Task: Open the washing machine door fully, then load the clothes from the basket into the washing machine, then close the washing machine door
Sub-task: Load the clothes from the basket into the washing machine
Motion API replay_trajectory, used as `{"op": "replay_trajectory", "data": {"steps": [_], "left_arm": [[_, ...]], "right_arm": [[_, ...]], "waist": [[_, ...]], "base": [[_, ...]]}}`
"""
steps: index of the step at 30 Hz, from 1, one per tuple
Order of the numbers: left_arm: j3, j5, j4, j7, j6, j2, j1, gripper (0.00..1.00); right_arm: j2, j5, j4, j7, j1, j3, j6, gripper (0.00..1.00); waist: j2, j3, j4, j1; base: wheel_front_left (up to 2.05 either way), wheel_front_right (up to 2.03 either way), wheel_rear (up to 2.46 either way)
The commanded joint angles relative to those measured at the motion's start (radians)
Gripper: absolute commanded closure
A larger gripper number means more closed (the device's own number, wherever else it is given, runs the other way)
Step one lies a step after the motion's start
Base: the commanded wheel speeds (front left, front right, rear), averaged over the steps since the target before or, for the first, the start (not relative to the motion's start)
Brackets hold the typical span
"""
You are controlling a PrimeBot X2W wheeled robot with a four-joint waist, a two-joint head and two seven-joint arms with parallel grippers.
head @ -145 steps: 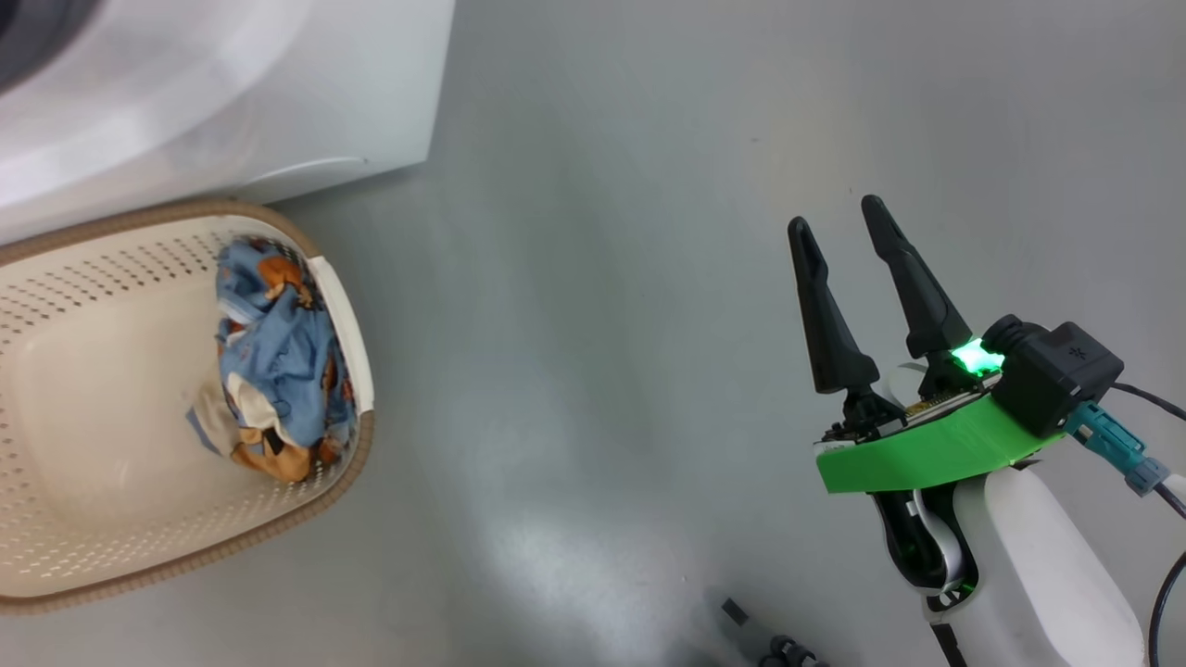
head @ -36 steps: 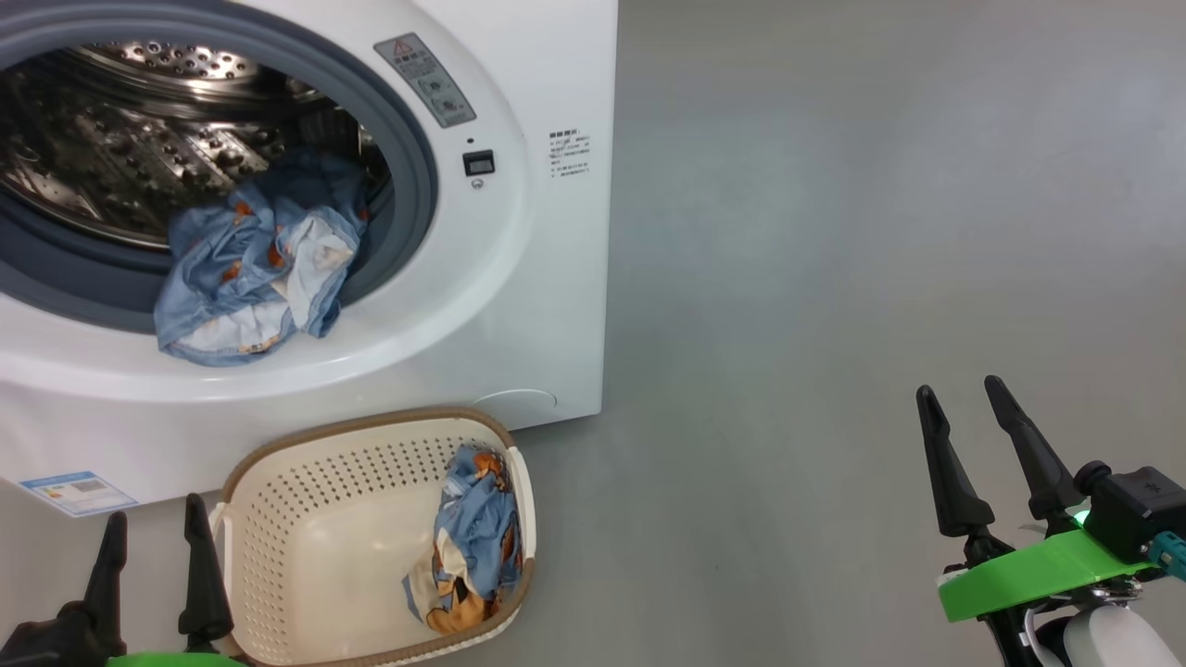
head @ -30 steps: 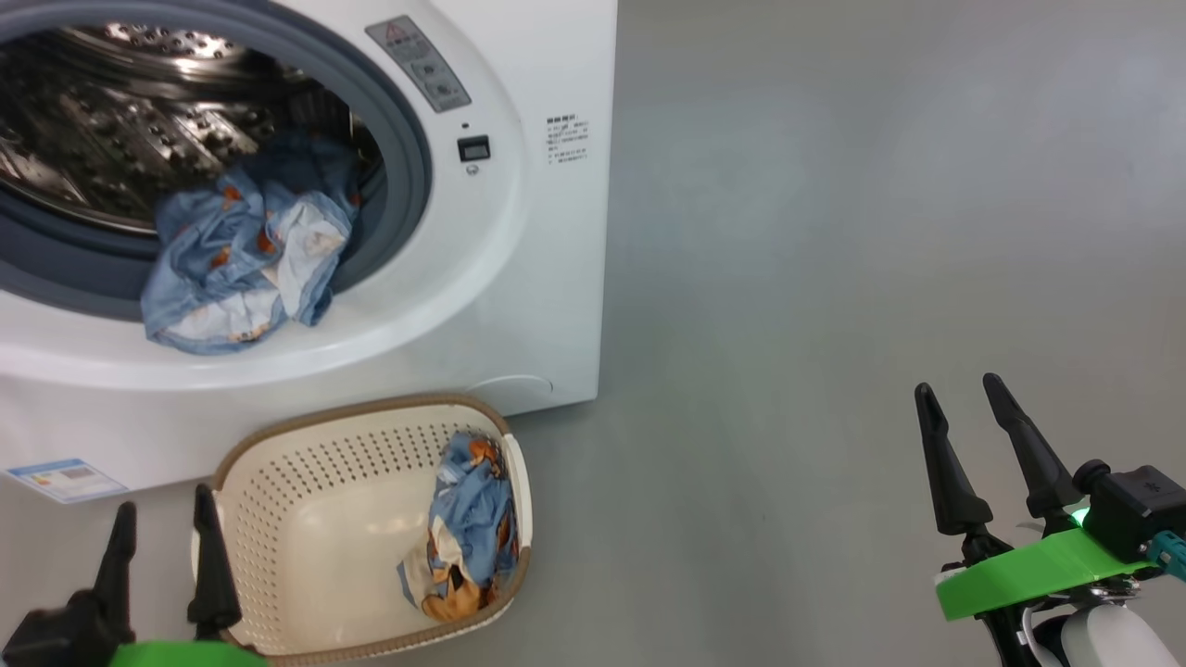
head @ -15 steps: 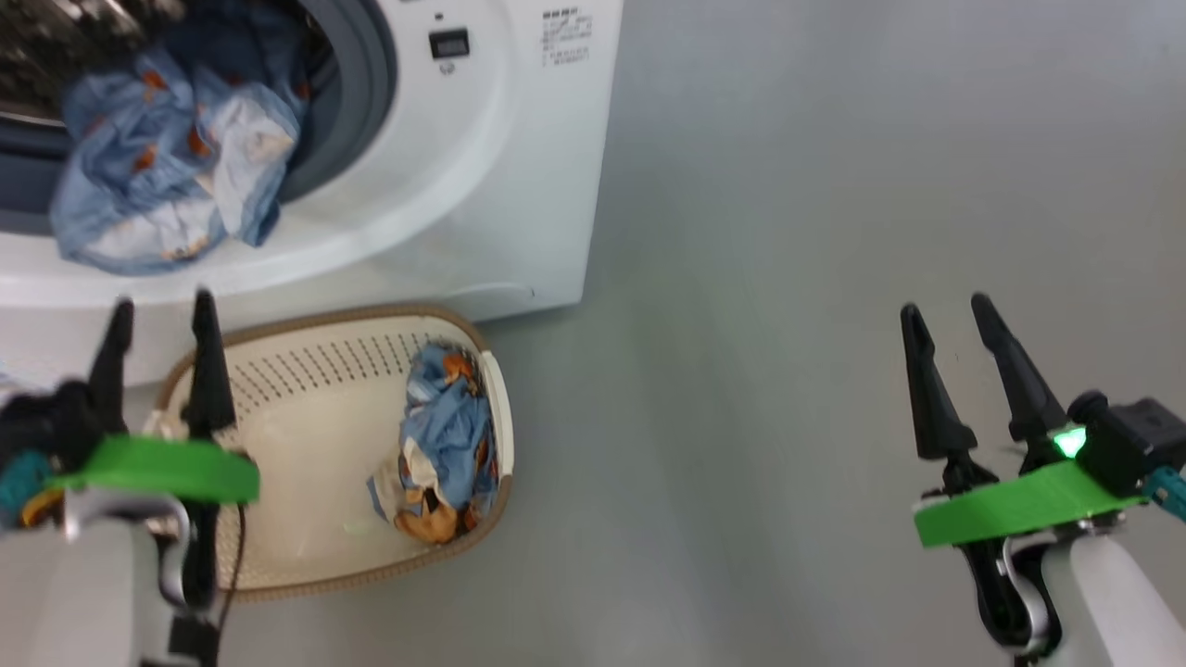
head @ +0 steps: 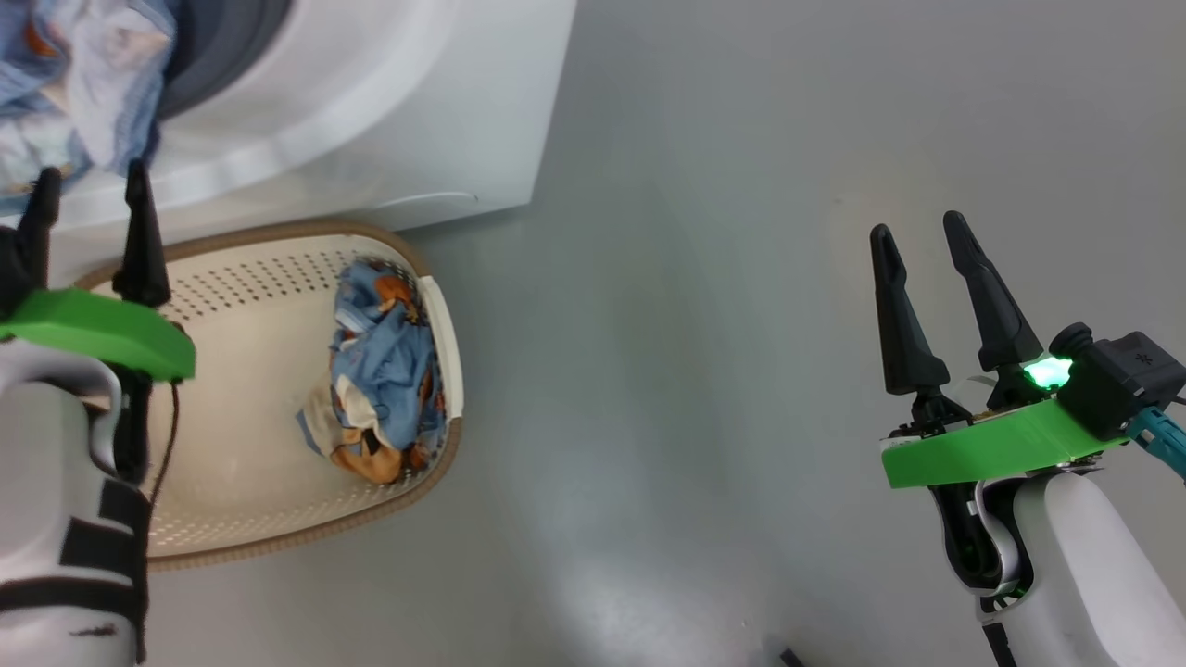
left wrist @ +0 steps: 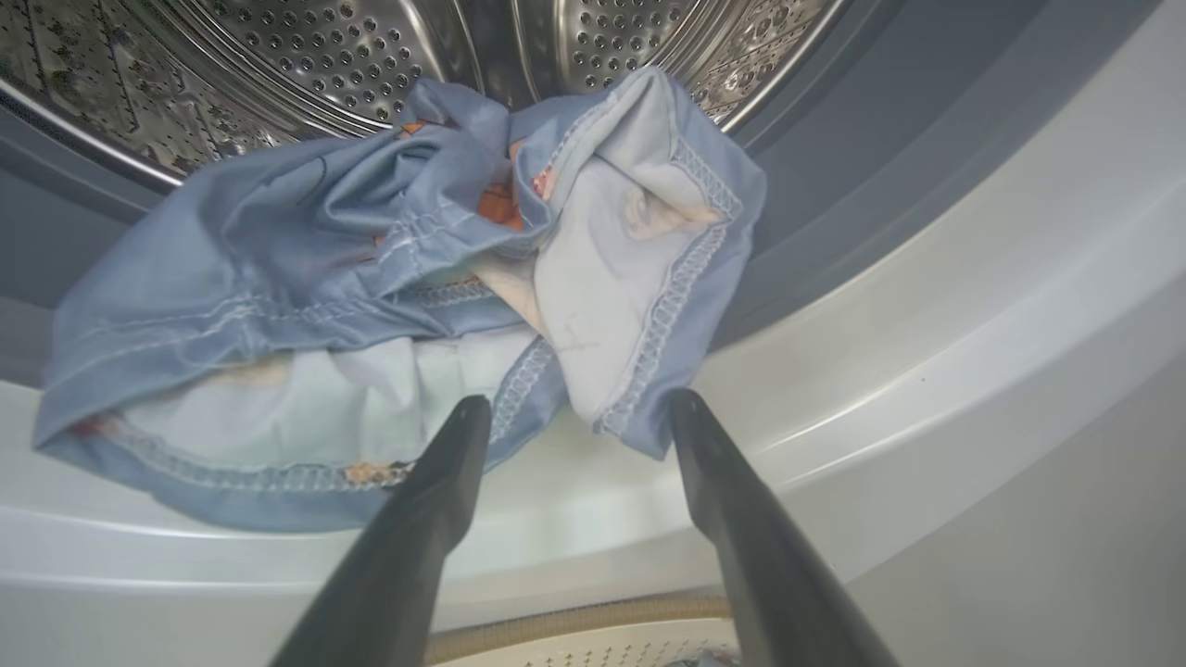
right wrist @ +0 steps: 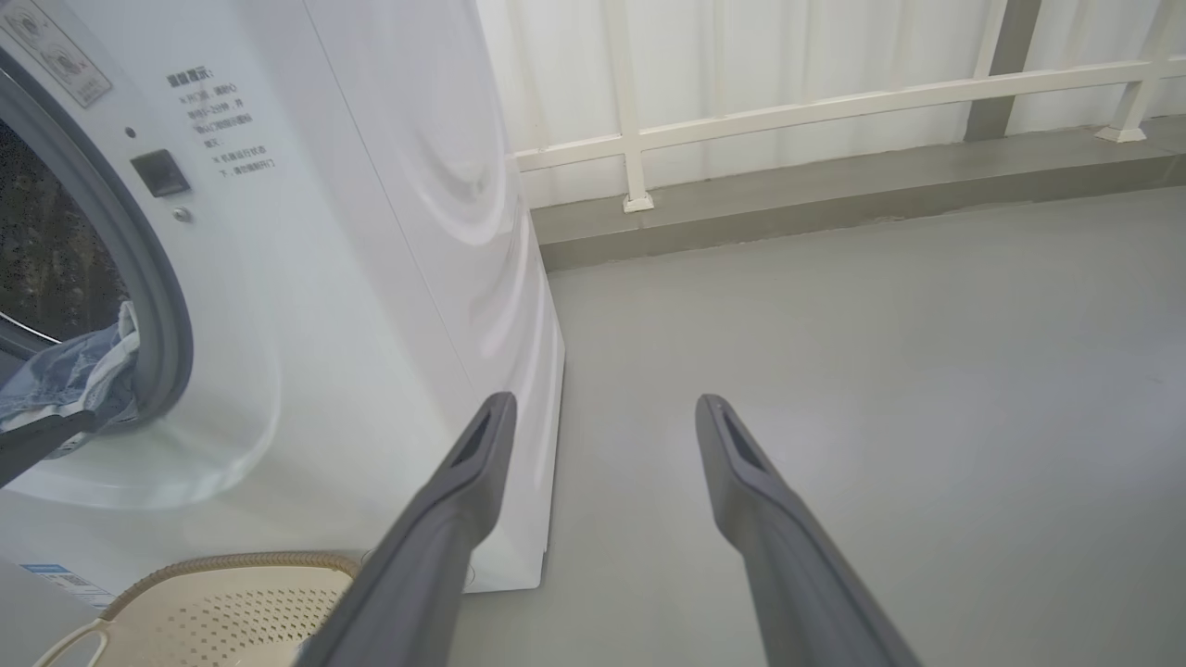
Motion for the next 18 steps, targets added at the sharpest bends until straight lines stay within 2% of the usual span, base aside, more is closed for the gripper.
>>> {"op": "replay_trajectory", "data": {"steps": [1, 4, 8, 10, 18], "left_arm": [[0.027, 0.015, -0.007, -0.005, -0.002, 0.051, -0.028, 0.00], [0.038, 0.025, 0.012, -0.005, -0.001, 0.057, -0.064, 0.00], [0.057, 0.046, 0.024, -0.005, 0.023, 0.071, -0.104, 0.00], [0.070, 0.068, 0.033, -0.005, 0.054, 0.083, -0.122, 0.00], [0.092, 0.111, 0.036, -0.006, 0.114, 0.121, -0.137, 0.00]], "right_arm": [[-0.001, 0.000, -0.025, -0.008, -0.004, 0.019, 0.008, 0.00], [0.004, -0.001, -0.026, -0.008, -0.005, 0.018, 0.008, 0.00], [0.010, -0.001, -0.027, -0.008, -0.008, 0.018, 0.008, 0.00], [0.014, -0.002, -0.025, -0.008, -0.012, 0.023, 0.008, 0.00], [0.023, -0.001, -0.028, -0.008, -0.019, 0.030, 0.008, 0.00]], "waist": [[0.0000, 0.036, -0.034, 0.0000], [0.0000, 0.047, -0.040, 0.0000], [0.0000, 0.058, -0.046, 0.0000], [0.0000, 0.060, -0.050, 0.0000], [0.0000, 0.062, -0.054, 0.0000]], "base": [[0.00, 0.00, 0.00], [0.00, 0.00, 0.00], [0.00, 0.00, 0.00], [0.00, 0.00, 0.00], [0.00, 0.00, 0.00]]}}
